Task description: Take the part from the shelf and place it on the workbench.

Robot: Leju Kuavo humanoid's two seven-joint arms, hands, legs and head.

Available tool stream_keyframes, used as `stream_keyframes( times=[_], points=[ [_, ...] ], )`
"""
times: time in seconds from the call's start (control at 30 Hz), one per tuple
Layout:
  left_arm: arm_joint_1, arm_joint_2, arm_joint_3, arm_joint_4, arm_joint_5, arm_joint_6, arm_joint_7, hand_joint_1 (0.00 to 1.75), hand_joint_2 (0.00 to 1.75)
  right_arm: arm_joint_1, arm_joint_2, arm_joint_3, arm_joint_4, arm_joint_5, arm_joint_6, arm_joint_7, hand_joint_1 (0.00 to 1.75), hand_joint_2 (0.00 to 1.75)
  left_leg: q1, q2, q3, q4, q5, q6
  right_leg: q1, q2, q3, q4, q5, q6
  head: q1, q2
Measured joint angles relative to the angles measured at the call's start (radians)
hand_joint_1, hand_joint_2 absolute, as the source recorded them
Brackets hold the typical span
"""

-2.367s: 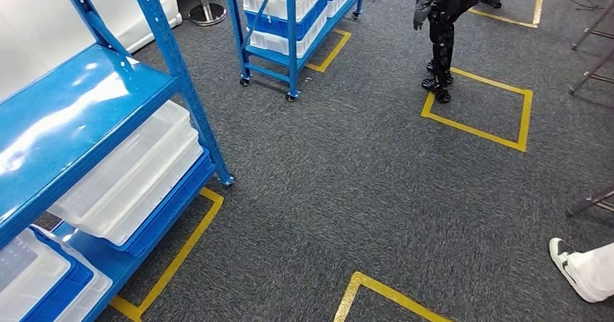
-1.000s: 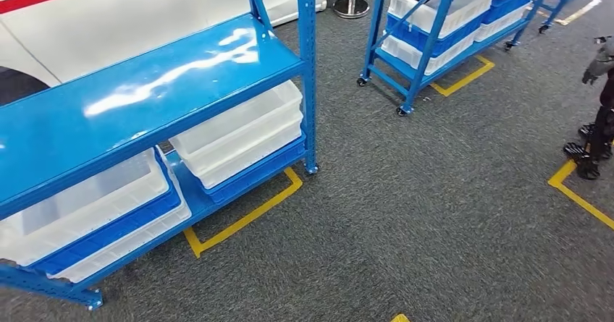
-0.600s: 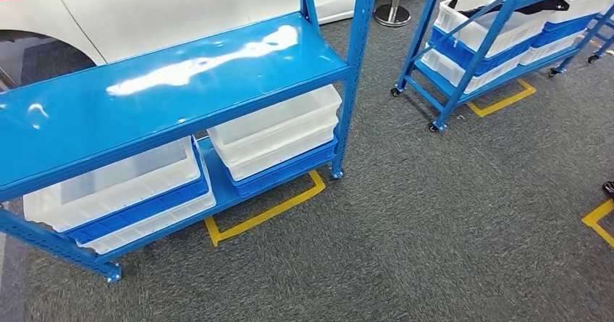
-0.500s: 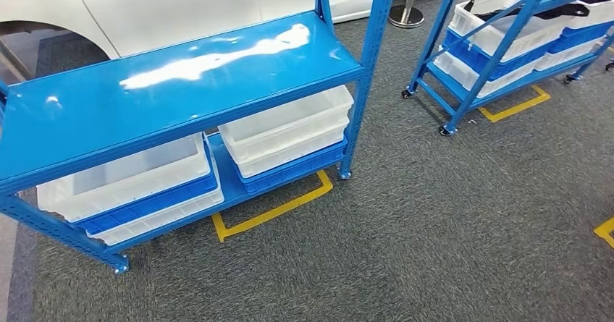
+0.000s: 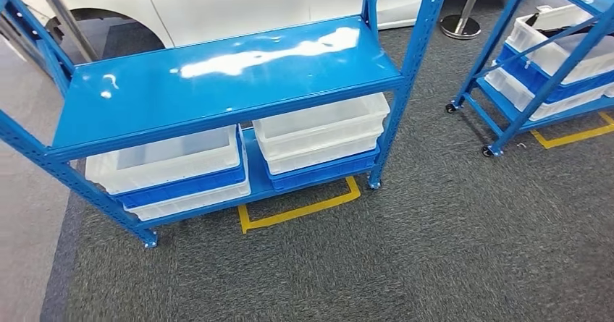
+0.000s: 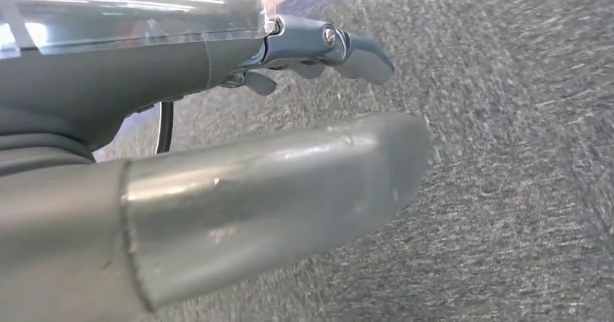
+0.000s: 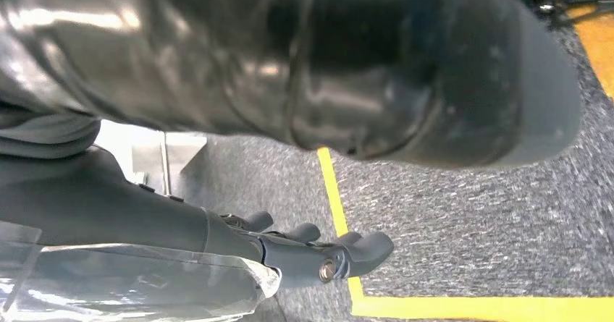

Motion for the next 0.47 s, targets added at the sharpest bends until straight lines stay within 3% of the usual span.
stream_keyframes(
  times=[0.03,0.07,0.13,0.17,0.23,0.27,0.33,0.37,0.47],
  points=[
    [0.0,0.0,0.0,0.0,0.0,0.0,0.0,0.0,0.0,0.001,0.0,0.0,0.0,0.0,0.0,0.0,0.0,0.0,0.002,0.004,-0.021,0.044,-0.012,-0.004,0.0,-0.014,0.0,0.0,-0.002,0.0,0.0,0.0],
    [0.002,0.0,0.0,0.0,0.0,0.0,0.0,0.0,0.0,0.001,0.0,0.0,0.0,0.0,0.0,0.0,0.0,0.0,0.004,0.008,-0.023,0.051,-0.004,-0.007,0.0,-0.027,0.002,0.001,-0.004,0.001,0.0,0.0],
    [0.005,0.001,0.0,0.0,0.0,0.0,0.001,0.0,0.0,0.001,0.0,0.0,0.0,0.0,0.0,0.0,0.0,0.0,0.007,0.026,0.034,-0.053,0.06,-0.009,-0.001,-0.051,0.008,0.004,-0.011,0.007,0.0,0.0],
    [0.005,0.001,0.0,0.0,0.0,0.0,0.001,0.0,0.0,0.001,0.001,0.0,0.0,0.0,0.0,0.0,0.0,0.0,0.005,0.05,0.072,-0.125,0.088,-0.005,0.001,-0.063,0.011,0.006,-0.016,0.012,0.0,0.0],
    [0.003,0.001,0.0,0.0,0.0,0.0,0.001,0.0,0.0,0.0,0.001,0.0,0.0,0.0,0.0,0.0,0.0,0.0,0.0,0.084,0.118,-0.214,0.116,0.008,0.005,-0.082,0.018,0.01,-0.024,0.023,0.001,0.0],
    [0.003,0.001,0.0,0.0,0.0,0.0,0.001,0.0,0.0,-0.002,0.002,0.0,0.0,0.0,0.0,0.0,0.0,0.0,-0.003,0.086,0.119,-0.222,0.114,0.015,0.007,-0.09,0.02,0.009,-0.026,0.028,0.001,0.0],
    [0.006,0.001,0.0,0.0,0.0,0.0,0.001,0.0,0.0,-0.007,0.002,0.0,0.0,0.0,0.0,0.0,0.0,0.0,-0.001,0.064,0.118,-0.227,0.118,0.028,0.007,-0.101,0.028,0.011,-0.032,0.039,0.0,0.0],
    [0.006,0.0,0.0,0.0,0.0,0.0,0.002,0.0,0.0,-0.008,0.001,0.0,0.0,0.0,0.0,0.001,0.0,0.0,0.001,0.054,0.121,-0.231,0.12,0.035,0.006,-0.085,0.028,0.025,-0.042,0.045,0.001,0.0],
    [0.004,0.0,-0.001,0.0,0.0,0.0,0.003,0.0,0.0,-0.005,0.001,0.0,0.0,0.0,0.0,0.002,0.0,0.0,0.005,0.026,0.127,-0.239,0.126,0.053,0.001,-0.004,-0.011,0.132,-0.109,0.054,0.001,0.0]
  ],
)
